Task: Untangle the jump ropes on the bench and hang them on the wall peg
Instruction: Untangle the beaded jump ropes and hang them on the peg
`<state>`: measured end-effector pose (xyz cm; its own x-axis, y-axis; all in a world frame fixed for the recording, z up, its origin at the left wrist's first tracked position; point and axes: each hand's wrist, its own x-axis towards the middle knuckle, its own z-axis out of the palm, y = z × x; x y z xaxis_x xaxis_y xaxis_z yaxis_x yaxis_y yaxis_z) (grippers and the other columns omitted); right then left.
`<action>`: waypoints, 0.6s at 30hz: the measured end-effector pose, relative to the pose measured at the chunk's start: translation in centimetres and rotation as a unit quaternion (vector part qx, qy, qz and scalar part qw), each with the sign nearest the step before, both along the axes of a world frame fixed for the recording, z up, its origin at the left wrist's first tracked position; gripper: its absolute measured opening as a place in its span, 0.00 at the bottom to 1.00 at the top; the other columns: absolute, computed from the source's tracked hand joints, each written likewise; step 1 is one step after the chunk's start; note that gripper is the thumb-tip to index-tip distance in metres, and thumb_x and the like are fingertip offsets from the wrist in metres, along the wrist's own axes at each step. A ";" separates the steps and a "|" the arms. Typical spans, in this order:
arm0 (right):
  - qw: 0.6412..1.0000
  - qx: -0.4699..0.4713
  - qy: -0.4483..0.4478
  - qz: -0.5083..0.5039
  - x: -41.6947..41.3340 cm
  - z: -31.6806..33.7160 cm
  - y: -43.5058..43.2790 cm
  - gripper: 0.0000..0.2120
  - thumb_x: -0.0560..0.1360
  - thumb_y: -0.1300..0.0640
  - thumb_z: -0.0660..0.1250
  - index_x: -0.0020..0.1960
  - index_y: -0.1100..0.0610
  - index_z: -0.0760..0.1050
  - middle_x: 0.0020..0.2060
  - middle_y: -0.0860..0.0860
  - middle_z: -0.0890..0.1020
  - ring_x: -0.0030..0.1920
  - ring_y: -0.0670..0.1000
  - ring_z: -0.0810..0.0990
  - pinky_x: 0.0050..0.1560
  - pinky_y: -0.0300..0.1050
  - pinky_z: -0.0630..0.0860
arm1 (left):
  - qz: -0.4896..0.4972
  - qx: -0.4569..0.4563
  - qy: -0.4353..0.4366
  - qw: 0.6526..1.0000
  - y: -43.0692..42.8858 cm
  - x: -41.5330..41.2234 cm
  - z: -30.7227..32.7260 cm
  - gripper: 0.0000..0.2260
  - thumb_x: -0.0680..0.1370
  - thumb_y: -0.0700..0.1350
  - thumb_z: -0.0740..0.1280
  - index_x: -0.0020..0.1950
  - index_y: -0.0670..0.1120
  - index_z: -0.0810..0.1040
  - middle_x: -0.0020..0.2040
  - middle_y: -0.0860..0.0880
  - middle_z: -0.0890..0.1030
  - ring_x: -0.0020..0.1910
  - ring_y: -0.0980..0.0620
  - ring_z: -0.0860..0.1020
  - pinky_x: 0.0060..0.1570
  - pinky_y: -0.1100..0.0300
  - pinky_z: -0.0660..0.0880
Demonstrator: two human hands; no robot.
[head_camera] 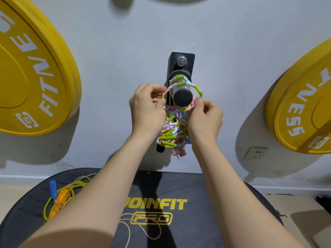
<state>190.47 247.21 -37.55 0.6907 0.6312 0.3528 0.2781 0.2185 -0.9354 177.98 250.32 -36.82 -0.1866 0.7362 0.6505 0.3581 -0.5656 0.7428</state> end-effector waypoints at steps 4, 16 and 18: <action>0.997 0.002 0.047 0.065 1.1 -0.4 1.2 0.03 0.78 0.54 0.72 0.51 0.51 0.83 0.36 0.52 0.86 0.39 0.53 0.87 0.50 0.57 0.84 | 0.031 0.016 -0.012 0.999 1.0 0.3 -0.8 0.07 0.74 0.35 0.74 0.46 0.46 0.81 0.42 0.53 0.84 0.42 0.56 0.83 0.46 0.60 0.81; 0.969 0.125 -0.215 -0.005 2.2 -0.4 3.1 0.12 0.78 0.65 0.68 0.55 0.51 0.85 0.45 0.49 0.84 0.44 0.45 0.80 0.45 0.44 0.77 | -0.034 0.001 0.226 0.974 0.7 1.8 -4.7 0.30 0.80 0.43 0.65 0.82 0.46 0.64 0.81 0.49 0.68 0.78 0.48 0.66 0.77 0.48 0.63; 0.969 0.077 -0.231 0.038 2.7 -0.5 3.5 0.18 0.78 0.67 0.67 0.61 0.51 0.85 0.47 0.52 0.85 0.46 0.49 0.82 0.50 0.49 0.79 | -0.027 -0.021 0.265 0.964 0.9 1.5 -4.8 0.38 0.78 0.40 0.65 0.86 0.48 0.53 0.85 0.52 0.58 0.82 0.50 0.59 0.78 0.48 0.59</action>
